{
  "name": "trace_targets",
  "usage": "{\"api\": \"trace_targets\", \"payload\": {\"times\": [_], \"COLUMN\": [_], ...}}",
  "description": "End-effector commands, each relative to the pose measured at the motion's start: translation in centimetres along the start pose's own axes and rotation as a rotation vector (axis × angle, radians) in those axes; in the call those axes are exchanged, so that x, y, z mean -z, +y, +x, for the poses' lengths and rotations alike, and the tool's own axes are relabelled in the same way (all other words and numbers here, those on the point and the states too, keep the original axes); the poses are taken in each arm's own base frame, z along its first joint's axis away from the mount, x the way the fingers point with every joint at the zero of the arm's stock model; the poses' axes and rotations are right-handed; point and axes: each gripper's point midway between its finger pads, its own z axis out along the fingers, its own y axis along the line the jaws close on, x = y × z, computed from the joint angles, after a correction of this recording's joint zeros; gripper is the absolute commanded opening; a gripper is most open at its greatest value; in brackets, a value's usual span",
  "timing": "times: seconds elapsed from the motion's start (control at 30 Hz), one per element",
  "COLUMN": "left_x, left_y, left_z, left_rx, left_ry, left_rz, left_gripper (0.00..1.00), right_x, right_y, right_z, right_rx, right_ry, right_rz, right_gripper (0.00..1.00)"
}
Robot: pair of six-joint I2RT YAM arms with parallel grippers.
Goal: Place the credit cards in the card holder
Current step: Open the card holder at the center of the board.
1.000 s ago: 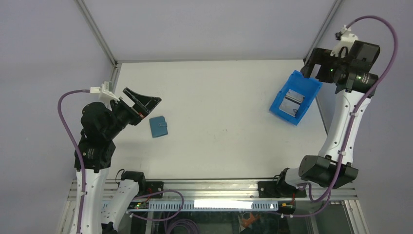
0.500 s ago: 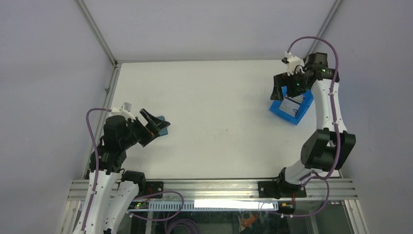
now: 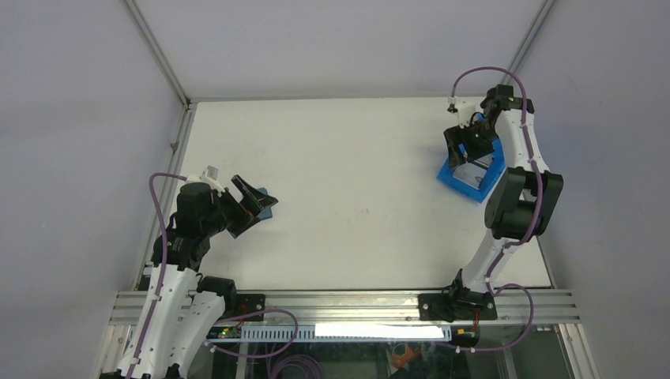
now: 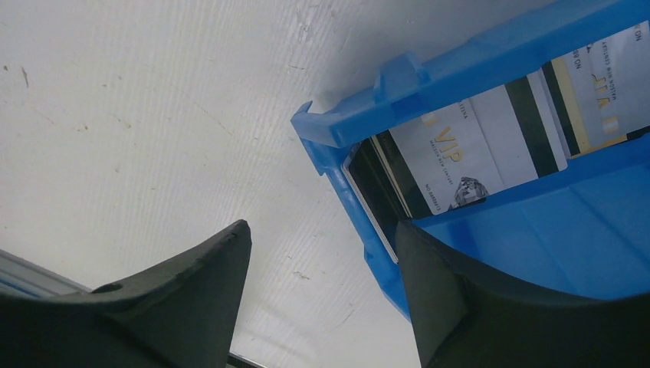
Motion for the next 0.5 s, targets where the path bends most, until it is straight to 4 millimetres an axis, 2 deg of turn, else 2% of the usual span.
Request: {"api": "trace_targets", "payload": {"times": [0.0, 0.2, 0.27, 0.33, 0.47], "left_x": [0.0, -1.1, -1.4, -1.2, -1.0], "left_y": [-0.6, 0.8, 1.3, 2.7, 7.0], "left_z": [-1.3, -1.1, -1.3, -1.8, -3.5], "left_rx": [-0.029, -0.004, -0.002, 0.002, -0.031], "left_ry": [-0.061, -0.041, -0.044, -0.067, -0.104], "left_rz": [0.014, -0.047, -0.076, -0.169, -0.446], "left_gripper": [0.98, 0.94, 0.90, 0.84, 0.73], "right_x": [0.9, 0.5, 0.3, 0.7, 1.9], "right_y": [-0.3, -0.1, 0.0, 0.6, 3.1], "right_z": [0.4, 2.2, 2.7, 2.6, 1.6], "right_rx": [0.064, 0.067, 0.073, 0.078, 0.071], "right_ry": [0.009, 0.035, 0.045, 0.027, -0.045], "right_rz": [-0.009, -0.120, -0.129, -0.144, -0.190], "right_gripper": [0.72, 0.72, 0.72, 0.72, 0.72]}}
